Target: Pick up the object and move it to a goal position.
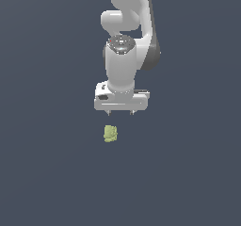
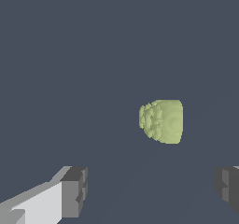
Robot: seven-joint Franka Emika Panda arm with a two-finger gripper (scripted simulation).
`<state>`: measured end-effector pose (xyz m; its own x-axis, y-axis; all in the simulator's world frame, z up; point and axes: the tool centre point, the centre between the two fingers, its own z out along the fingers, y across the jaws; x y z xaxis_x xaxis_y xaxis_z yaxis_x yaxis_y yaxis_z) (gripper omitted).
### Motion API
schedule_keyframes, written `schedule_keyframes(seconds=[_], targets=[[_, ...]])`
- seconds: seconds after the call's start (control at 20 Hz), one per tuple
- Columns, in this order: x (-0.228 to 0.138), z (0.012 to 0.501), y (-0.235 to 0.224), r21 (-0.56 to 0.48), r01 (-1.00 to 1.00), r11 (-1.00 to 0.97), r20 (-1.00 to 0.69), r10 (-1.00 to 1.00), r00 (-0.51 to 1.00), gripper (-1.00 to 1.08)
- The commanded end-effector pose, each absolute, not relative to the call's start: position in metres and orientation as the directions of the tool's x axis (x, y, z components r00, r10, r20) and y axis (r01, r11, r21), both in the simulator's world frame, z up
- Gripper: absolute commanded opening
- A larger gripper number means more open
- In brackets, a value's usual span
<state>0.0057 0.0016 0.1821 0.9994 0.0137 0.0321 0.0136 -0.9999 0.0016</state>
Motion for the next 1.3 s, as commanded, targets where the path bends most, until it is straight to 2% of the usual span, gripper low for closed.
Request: schedule_keyframes(seconds=[0.0, 0.65, 1.25], targets=[[0.006, 0.182, 0.002, 0.002, 0.014, -1.000, 0.032, 0.014, 0.999, 1.00], [0.010, 0.197, 0.000, -0.005, 0.030, -1.000, 0.047, 0.030, 0.998, 1.00], [0.022, 0.150, -0.022, -0.003, 0.013, -1.000, 0.024, 0.013, 1.000, 1.00]])
